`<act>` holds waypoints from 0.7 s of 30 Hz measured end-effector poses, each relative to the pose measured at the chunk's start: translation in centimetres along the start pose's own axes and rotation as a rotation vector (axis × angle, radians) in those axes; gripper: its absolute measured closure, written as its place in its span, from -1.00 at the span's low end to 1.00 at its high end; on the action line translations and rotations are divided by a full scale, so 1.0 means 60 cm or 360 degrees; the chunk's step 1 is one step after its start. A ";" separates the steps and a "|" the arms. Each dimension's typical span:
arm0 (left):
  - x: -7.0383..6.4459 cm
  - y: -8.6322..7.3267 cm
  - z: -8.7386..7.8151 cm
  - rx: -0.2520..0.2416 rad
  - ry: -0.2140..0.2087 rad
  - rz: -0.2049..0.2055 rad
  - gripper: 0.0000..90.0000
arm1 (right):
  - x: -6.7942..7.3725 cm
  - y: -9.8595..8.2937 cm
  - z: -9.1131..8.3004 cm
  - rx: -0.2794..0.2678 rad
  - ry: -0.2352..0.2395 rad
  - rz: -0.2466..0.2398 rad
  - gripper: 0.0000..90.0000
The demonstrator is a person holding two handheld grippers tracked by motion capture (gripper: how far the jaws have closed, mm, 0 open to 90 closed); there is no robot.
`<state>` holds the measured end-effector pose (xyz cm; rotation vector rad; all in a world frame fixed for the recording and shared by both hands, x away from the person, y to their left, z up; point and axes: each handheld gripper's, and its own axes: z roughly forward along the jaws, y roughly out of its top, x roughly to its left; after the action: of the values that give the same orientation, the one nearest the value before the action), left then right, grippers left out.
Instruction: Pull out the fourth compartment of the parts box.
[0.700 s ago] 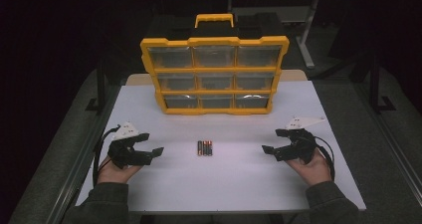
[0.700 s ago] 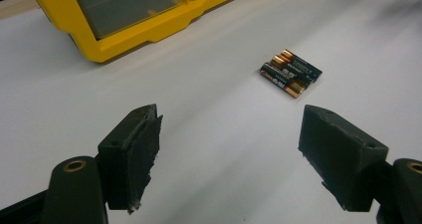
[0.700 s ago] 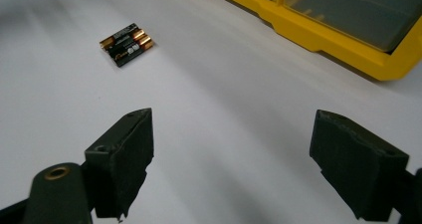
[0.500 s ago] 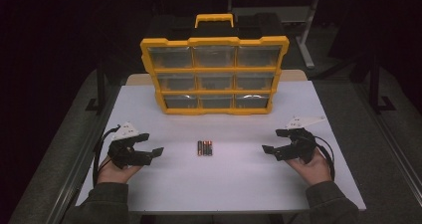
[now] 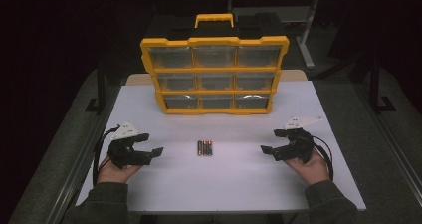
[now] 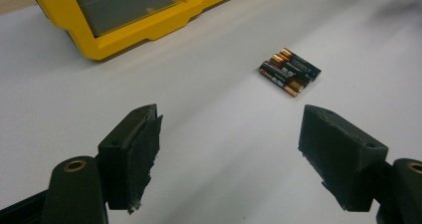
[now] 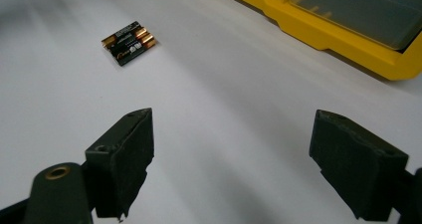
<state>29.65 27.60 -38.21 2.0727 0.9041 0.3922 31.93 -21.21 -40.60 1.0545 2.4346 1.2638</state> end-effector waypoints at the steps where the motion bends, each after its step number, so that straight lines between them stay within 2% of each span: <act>1: -0.001 0.000 0.000 0.0010 -0.0002 -0.0011 -0.47 | 0.001 0.000 0.000 0.0005 0.0000 -0.0003 -0.63; 3: -0.002 0.000 0.000 0.0004 -0.0005 -0.0016 -0.47 | 0.001 0.000 -0.001 0.0002 0.0001 -0.0017 -0.63; 4: 0.000 0.001 0.000 0.0003 -0.0005 0.0006 -0.47 | 0.001 0.000 -0.001 0.0001 0.0002 -0.0019 -0.63; 7: -0.001 0.000 0.000 0.0009 -0.0007 -0.0013 -0.46 | 0.002 -0.001 -0.001 0.0011 0.0005 -0.0014 -0.64; 12: -0.001 0.001 0.001 0.0002 -0.0016 -0.0005 -0.46 | 0.003 -0.001 -0.002 0.0010 0.0015 -0.0023 -0.64; 13: -0.003 0.000 0.001 0.0006 -0.0020 -0.0023 -0.46 | 0.003 -0.001 -0.002 0.0009 0.0013 -0.0026 -0.64; 21: -0.001 0.001 0.003 0.0029 -0.0046 -0.0005 -0.45 | 0.007 -0.001 -0.005 0.0013 0.0009 -0.0027 -0.64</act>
<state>29.76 27.43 -38.27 2.0882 0.8969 0.3527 31.48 -21.13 -40.39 1.0318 2.4500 1.2545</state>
